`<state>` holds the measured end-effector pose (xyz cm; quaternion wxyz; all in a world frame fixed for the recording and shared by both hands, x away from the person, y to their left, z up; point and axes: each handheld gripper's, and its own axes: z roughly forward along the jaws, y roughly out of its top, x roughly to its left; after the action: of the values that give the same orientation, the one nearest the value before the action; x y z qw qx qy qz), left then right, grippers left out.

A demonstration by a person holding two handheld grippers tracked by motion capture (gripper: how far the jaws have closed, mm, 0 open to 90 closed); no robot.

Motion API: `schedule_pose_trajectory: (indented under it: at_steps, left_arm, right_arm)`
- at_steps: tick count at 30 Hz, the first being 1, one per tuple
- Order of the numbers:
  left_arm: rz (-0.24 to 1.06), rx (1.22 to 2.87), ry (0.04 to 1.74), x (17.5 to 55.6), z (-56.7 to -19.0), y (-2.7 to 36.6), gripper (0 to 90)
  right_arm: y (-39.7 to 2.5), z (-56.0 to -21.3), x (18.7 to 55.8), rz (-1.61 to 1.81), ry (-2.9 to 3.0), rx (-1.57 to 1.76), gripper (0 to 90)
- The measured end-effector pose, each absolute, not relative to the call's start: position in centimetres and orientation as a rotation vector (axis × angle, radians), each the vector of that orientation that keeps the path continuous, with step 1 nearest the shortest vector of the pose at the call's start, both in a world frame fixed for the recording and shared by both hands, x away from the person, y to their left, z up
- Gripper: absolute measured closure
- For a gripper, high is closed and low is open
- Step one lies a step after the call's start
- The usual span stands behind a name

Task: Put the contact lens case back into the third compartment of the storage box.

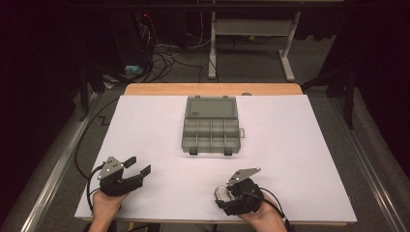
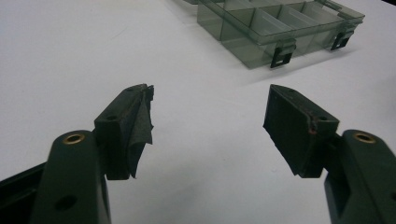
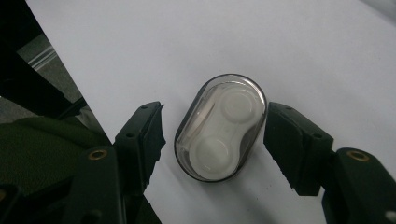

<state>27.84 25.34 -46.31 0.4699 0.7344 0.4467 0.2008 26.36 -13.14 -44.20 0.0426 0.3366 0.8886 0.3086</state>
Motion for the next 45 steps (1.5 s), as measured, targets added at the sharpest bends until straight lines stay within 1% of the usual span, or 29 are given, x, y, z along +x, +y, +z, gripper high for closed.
schedule_pose_trajectory:
  at_steps: [4,16,27,31,45]
  left_arm:
    - [0.494,1.800,1.095,27.8,-46.3,25.4,32.6]
    - [0.494,1.796,1.093,27.8,-46.3,25.4,32.6]
    - [0.494,1.797,1.092,27.8,-46.3,25.4,32.6]
    - [0.494,1.801,1.092,27.8,-46.3,25.3,32.6]
    - [0.494,1.801,1.091,27.8,-46.3,25.3,32.6]
  right_arm:
    - [-12.6,-44.4,26.4,0.898,2.719,1.009,35.8]
    - [-11.3,-44.9,26.8,0.818,2.719,0.993,36.4]
    - [-11.3,-45.1,26.5,0.765,2.719,0.948,42.6]
    - [-11.5,-45.1,26.5,0.764,2.730,0.936,47.4]
    - [-11.5,-45.1,26.5,0.775,2.735,0.898,49.2]
